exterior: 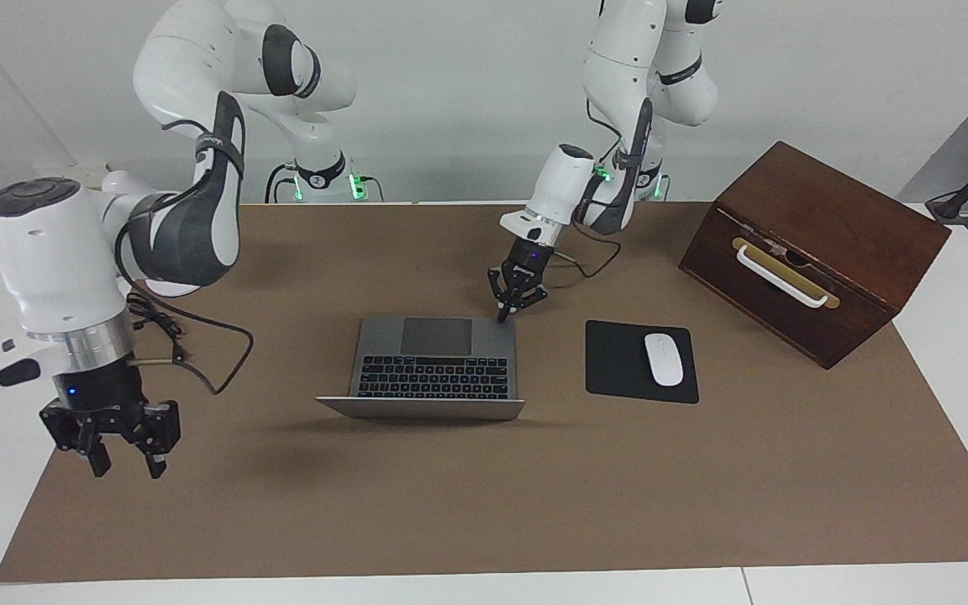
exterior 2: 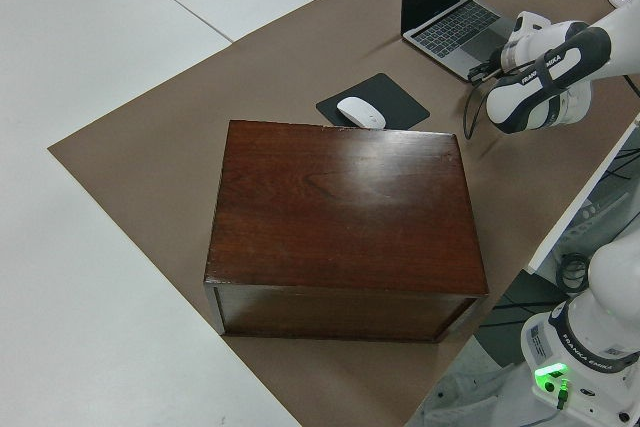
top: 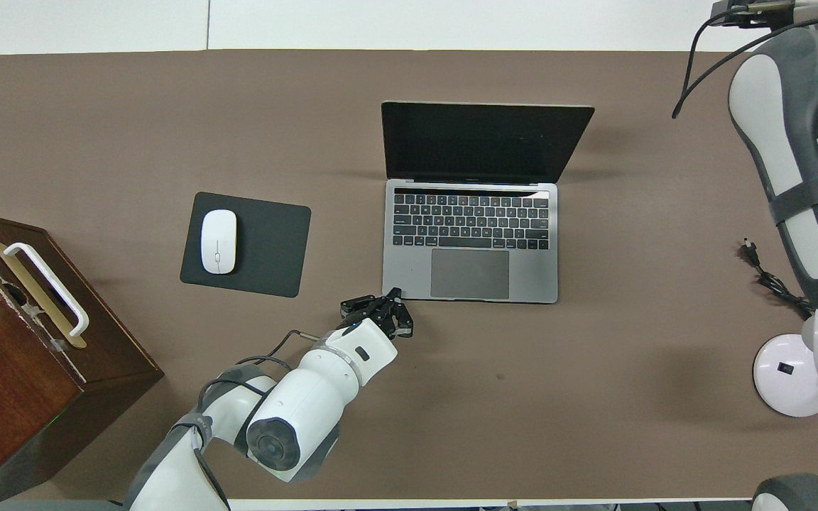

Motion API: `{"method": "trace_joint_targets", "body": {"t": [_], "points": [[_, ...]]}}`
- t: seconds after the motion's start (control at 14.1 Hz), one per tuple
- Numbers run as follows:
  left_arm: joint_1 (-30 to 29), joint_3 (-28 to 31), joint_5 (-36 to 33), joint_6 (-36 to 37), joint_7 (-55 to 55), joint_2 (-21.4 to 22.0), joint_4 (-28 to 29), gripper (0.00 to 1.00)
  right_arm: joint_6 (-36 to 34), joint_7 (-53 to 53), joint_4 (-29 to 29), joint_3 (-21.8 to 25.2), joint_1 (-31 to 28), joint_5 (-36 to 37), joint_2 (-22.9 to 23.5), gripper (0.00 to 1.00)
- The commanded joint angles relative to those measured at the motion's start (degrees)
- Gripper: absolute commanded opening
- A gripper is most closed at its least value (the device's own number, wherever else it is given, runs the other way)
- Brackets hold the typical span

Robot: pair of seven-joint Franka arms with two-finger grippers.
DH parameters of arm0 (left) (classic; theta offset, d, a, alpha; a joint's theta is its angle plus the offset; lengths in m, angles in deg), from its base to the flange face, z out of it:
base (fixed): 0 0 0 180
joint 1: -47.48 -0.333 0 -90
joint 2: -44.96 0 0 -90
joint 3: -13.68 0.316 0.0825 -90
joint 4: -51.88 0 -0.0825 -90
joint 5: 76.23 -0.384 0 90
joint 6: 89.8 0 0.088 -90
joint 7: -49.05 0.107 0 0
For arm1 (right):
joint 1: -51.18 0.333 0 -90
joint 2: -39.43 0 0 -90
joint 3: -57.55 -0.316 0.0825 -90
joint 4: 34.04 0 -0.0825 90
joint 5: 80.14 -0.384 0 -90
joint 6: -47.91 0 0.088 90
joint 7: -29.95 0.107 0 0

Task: Close laptop with both arms
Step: 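Reach the right gripper over the laptop toward the screen's top edge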

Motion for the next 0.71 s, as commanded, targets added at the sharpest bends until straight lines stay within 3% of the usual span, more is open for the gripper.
{"method": "trace_joint_targets", "body": {"t": [0.0,0.07,0.28,0.64], "points": [[-0.01,-0.1,0.5,-0.54,0.95,-2.72,-1.32,0.0,2.94,2.07,2.29,-0.72,1.18,-1.09,3.12,0.13],[-0.01,-0.1,0.5,-0.54,0.95,-2.72,-1.32,0.0,4.43,3.21,2.29,-0.72,1.98,-1.09,4.0,0.0],[-0.09,-0.1,0.5,-0.54,0.95,-2.72,-1.32,0.0,5.59,3.75,2.38,-0.63,3.65,-0.39,4.97,0.0],[-0.09,-0.01,0.5,-0.54,0.95,-2.72,-1.32,0.0,5.68,19.81,3.08,-0.81,10.5,-0.47,4.98,0.0]]}}
